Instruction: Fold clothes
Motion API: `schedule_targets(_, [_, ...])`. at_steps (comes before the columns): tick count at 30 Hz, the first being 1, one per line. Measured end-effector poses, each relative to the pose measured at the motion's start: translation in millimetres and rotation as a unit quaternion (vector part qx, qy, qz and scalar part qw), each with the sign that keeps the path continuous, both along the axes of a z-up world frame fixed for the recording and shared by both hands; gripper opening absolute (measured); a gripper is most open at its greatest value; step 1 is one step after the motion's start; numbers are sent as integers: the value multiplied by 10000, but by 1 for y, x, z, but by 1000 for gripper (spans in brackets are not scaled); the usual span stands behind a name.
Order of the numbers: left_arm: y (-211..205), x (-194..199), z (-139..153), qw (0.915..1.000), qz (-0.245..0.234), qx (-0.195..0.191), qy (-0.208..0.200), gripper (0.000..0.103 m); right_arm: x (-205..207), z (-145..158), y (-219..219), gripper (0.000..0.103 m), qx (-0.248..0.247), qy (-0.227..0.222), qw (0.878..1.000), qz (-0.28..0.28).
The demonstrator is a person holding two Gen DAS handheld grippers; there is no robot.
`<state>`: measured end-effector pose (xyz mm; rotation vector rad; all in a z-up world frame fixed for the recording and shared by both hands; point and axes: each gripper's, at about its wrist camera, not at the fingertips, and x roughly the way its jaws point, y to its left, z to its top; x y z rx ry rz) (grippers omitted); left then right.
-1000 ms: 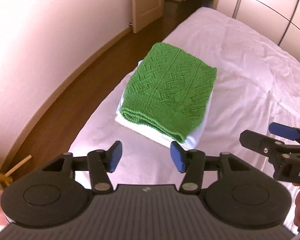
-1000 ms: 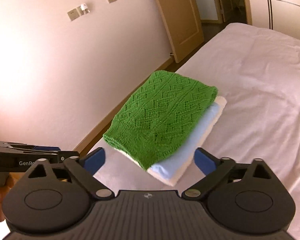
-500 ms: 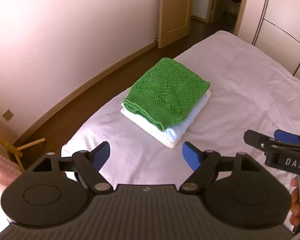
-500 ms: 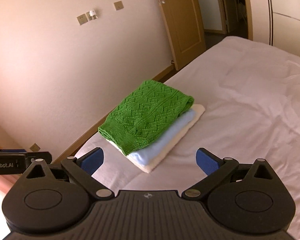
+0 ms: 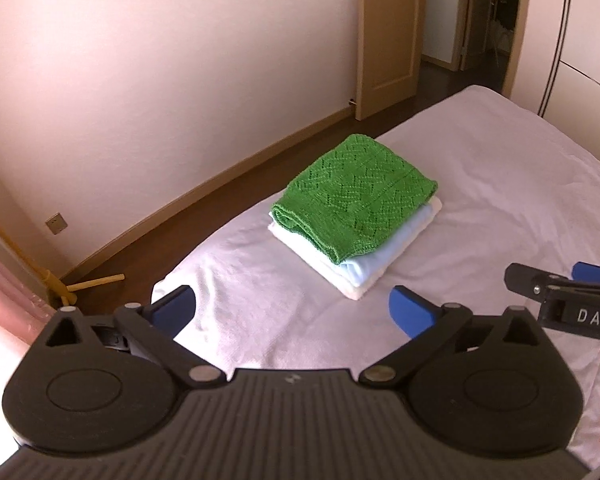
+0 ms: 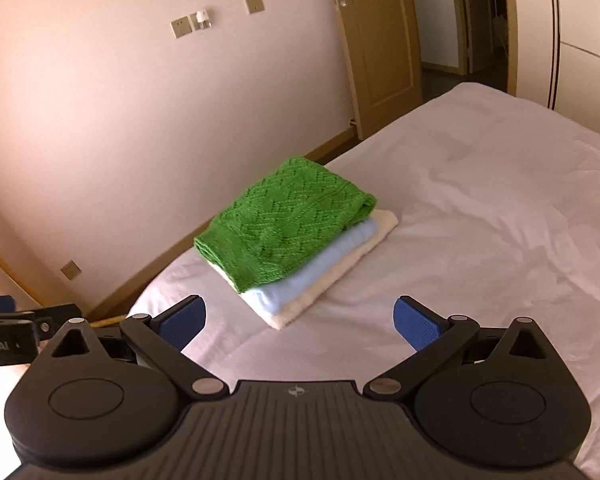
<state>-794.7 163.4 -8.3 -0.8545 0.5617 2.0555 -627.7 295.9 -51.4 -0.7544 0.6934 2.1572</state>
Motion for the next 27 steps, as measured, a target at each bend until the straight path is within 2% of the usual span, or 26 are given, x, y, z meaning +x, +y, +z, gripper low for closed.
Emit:
schedule_targets(7, [5,10,-9,9995,287,59,68,102,5,2,7,103,23,-199,9998,50])
schedule_targets(11, [6,10,-14,9987,485,92,-97,102,7,3,13,103,152,-339,9993,1])
schedule_targets(15, [10,12,-17,9984,518,106,-215,102,12,4,20,103,214,-292,9993,-47])
schedule_targets(24, [23,12,-33,9974,541,-144,-455,102,23,-10,49,103,-521,37,9982,-290])
schedule_targets(27, [29,6,-40,9963,619,-217,-553,102,20,-14,56,103,-691,-2,9971,-313])
